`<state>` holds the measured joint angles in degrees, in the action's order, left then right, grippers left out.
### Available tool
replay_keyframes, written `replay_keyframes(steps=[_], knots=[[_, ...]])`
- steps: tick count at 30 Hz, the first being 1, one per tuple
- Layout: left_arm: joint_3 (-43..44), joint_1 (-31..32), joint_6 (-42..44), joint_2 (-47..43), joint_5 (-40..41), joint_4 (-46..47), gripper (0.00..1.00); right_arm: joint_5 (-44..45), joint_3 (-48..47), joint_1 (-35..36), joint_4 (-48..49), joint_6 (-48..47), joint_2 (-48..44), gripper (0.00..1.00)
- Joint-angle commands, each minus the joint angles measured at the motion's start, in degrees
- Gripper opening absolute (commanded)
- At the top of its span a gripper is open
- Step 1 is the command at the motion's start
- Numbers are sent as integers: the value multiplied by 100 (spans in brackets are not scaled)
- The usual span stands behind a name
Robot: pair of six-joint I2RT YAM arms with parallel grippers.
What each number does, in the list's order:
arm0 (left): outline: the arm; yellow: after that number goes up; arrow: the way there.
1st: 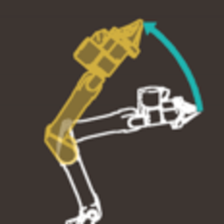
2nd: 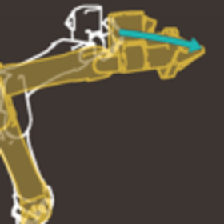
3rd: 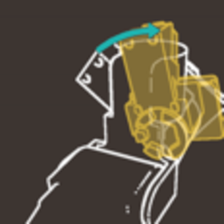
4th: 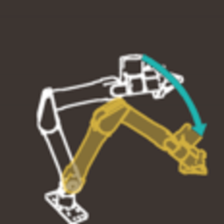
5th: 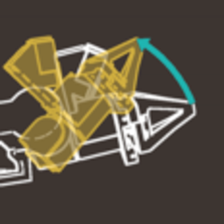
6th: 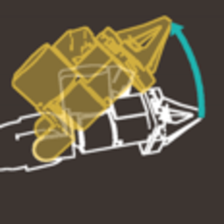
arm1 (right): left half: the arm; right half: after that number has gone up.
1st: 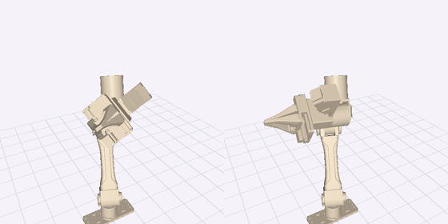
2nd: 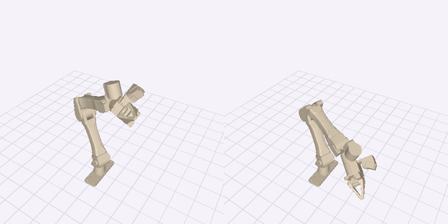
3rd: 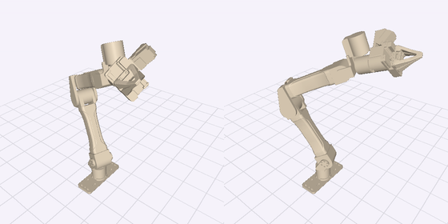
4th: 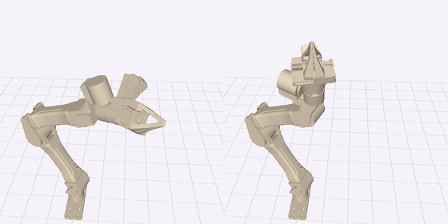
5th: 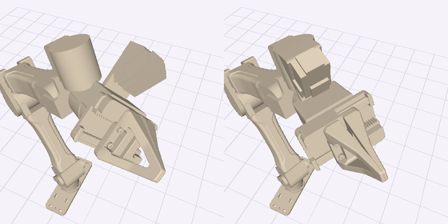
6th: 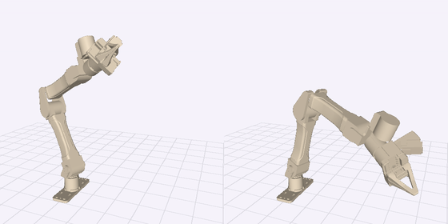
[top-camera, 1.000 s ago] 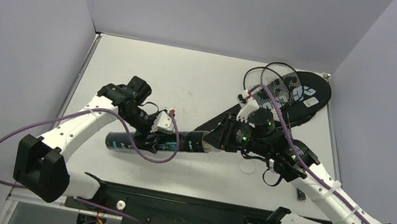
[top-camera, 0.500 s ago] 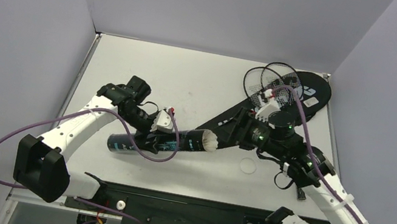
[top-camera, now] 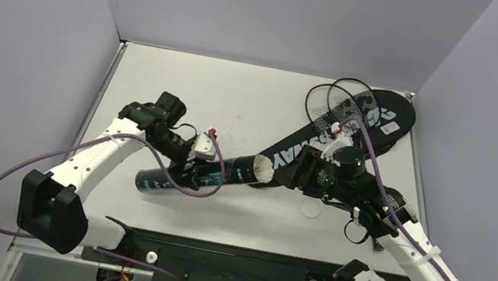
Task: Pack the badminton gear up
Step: Place the shuttlecock at the shuttle tube.
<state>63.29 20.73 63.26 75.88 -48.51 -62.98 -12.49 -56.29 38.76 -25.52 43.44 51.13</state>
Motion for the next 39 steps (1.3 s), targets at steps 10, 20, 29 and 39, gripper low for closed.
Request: replay_keyframes(steps=[10,20,29,39], knots=[[338,-43,-55,-55,-390,-69,11,281,233,701,934,275,475,58],[253,-55,10,-104,-294,-68,10,157,-31,350,692,173,562,59],[-24,-72,-153,-161,-77,206,10,11,-776,-2054,-579,-689,902,67],[-176,32,-491,-321,287,423,10,2339,-2696,-2199,-1311,-1149,4016,66]])
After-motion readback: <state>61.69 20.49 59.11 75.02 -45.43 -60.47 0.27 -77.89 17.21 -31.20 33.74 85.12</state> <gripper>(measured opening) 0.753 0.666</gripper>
